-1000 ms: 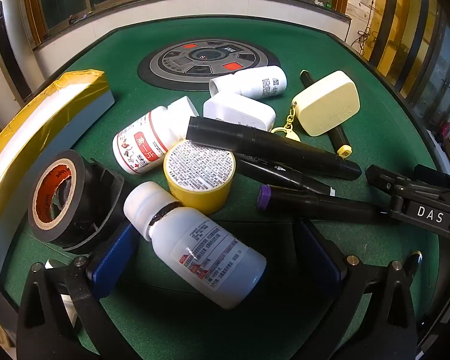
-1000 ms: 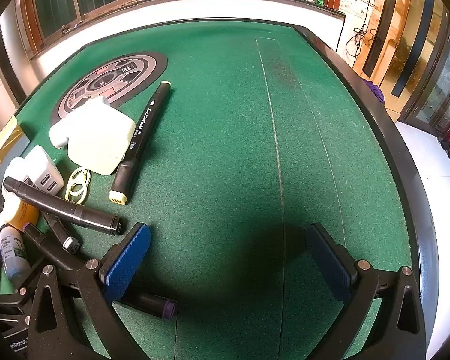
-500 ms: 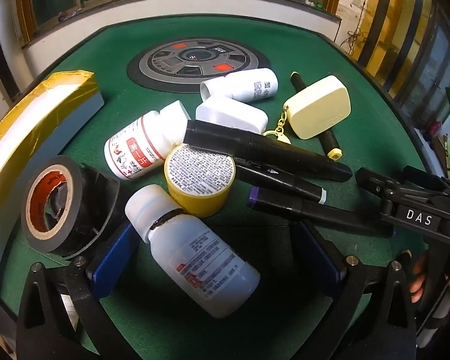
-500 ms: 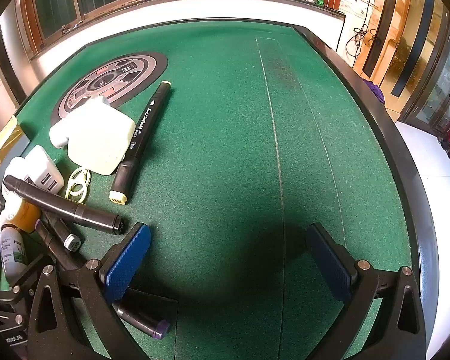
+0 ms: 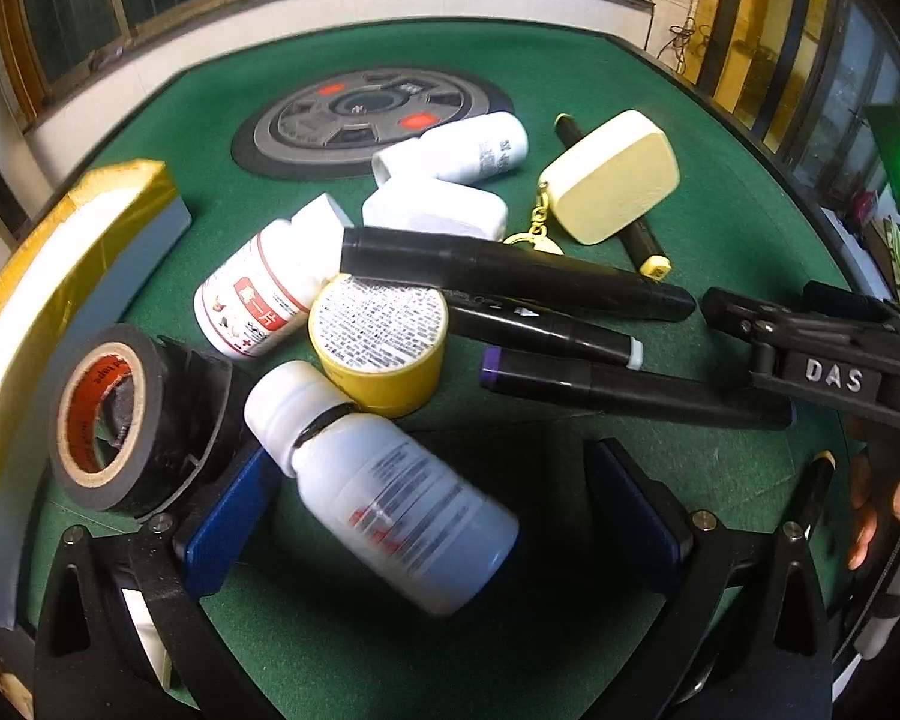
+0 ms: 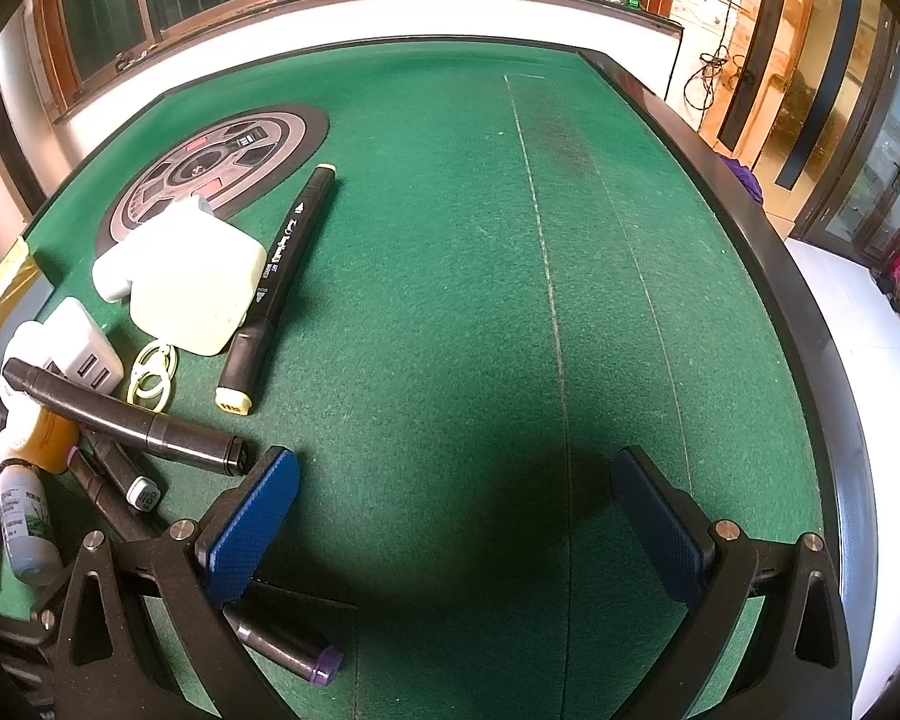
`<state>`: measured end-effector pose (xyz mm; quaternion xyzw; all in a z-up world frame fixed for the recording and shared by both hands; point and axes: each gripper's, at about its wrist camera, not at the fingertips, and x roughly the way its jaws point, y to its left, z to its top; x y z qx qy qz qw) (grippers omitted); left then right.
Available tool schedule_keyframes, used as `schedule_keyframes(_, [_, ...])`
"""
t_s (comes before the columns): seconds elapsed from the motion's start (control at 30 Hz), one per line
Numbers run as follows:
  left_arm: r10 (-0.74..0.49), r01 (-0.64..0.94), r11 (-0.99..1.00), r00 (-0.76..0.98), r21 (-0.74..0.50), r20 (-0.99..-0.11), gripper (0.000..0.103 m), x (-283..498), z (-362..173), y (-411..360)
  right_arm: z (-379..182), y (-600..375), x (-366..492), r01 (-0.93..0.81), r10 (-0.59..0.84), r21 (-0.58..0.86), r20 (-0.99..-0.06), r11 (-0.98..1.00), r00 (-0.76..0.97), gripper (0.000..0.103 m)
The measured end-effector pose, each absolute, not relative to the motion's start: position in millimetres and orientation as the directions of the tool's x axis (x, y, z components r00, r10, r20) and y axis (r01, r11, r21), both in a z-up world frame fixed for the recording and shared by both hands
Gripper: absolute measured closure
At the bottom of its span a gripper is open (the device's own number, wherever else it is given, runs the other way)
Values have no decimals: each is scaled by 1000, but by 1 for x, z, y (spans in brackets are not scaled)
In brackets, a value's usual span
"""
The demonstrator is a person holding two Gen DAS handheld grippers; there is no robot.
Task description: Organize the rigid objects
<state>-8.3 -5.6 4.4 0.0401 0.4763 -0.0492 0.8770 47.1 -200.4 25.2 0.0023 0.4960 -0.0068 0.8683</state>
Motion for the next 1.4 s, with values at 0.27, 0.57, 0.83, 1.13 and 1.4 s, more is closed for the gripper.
schedule_keyframes(0.27, [-78,172,984,638,43,-766,0,-46,48,-1,58,-201,13,20,32,56,-791,998,611,1])
schedule_keyframes(0.57, [38,34,996,696,86,-718,0,-68,68,61,104,-178,-24,-83,160,148,-646,985,746,1])
schedule_keyframes(0.83, [80,-87,996,663,29,-744,0,-94,63,125,105,-154,-39,-166,245,183,-621,969,745,1])
schedule_keyframes(1.13, [36,-14,999,622,35,-782,0,-88,36,114,97,-128,-46,-232,287,171,-642,958,711,1])
schedule_keyframes(1.4, [41,-21,999,594,35,-803,0,-83,20,118,96,-122,-46,-242,295,172,-646,955,704,1])
